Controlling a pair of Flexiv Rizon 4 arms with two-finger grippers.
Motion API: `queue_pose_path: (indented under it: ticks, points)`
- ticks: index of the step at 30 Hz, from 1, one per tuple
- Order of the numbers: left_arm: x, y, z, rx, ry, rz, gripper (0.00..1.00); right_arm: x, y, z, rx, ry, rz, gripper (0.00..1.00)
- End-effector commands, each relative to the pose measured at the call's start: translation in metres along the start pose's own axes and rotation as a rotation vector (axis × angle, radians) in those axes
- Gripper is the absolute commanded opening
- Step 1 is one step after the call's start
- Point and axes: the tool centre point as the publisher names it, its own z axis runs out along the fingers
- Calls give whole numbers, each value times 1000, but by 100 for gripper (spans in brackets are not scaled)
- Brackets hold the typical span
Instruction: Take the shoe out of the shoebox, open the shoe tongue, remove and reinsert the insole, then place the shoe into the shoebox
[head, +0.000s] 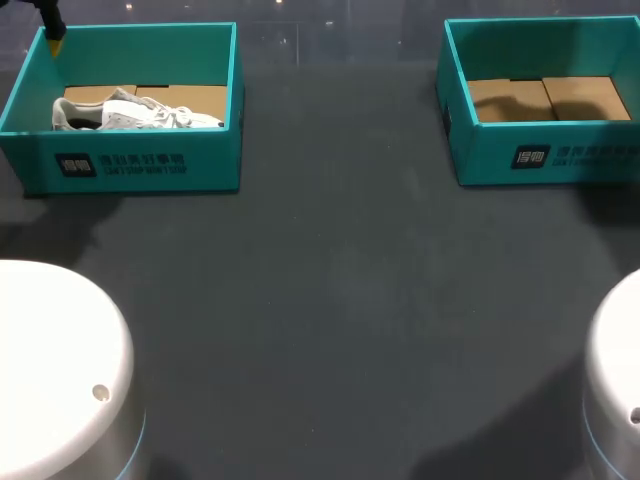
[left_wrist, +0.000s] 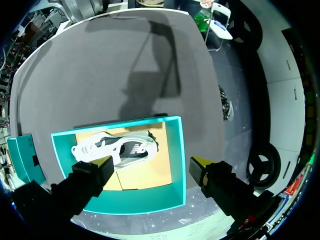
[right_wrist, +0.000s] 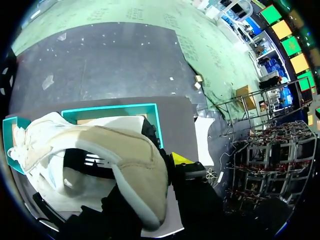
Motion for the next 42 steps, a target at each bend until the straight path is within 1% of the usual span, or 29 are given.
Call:
queue_pose_path:
  ticks: [1,13,21,23,24,40,42]
  points:
    - [0,-1,0,-2,1,1,100,18,-29,-21,-14,-22,16,0]
    - [0,-1,0,-2,1,1,100,86,-111,-41,-3,-26,53,0]
    - [0,-1,0,-2,1,1,100,119,-160,-46,18,-31,51,0]
    - [0,-1,0,-2,1,1,100,128,-173,-48,7,-20,42,0]
    - [0,-1,0,-2,1,1,100,134,-180,-49,-23,-16,8,0]
    - [0,-1,0,-2,1,1,100,134,-180,-49,-23,-16,8,0]
    - [0,-1,0,-2,1,1,100,144,-194,-52,-21,-24,-6,0]
